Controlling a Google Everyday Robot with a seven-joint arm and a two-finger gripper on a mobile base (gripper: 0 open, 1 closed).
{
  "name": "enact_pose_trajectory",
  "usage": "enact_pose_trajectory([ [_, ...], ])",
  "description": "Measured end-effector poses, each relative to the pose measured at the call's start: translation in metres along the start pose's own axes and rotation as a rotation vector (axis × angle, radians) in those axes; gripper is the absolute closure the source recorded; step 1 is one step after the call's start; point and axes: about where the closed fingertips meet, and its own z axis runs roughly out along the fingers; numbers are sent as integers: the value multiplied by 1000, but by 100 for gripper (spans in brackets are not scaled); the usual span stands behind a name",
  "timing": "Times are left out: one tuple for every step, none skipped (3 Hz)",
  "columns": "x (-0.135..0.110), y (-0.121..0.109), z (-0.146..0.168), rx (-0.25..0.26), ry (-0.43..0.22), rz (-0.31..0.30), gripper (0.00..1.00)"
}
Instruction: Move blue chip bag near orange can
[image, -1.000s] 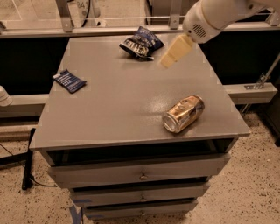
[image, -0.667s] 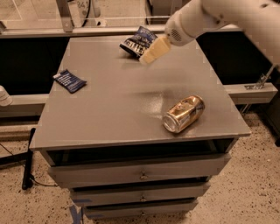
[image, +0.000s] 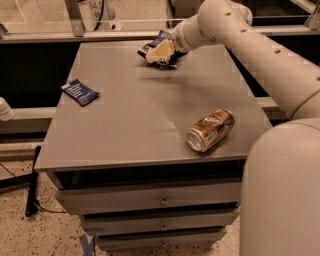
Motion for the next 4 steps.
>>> enact_pose_trajectory([
  [2,-11,43,8,-24,39,0],
  [4,-17,57,15,-37,55,17],
  [-1,-21,49,17,-57,36,41],
  [-10,-17,22,12,-69,-15,64],
])
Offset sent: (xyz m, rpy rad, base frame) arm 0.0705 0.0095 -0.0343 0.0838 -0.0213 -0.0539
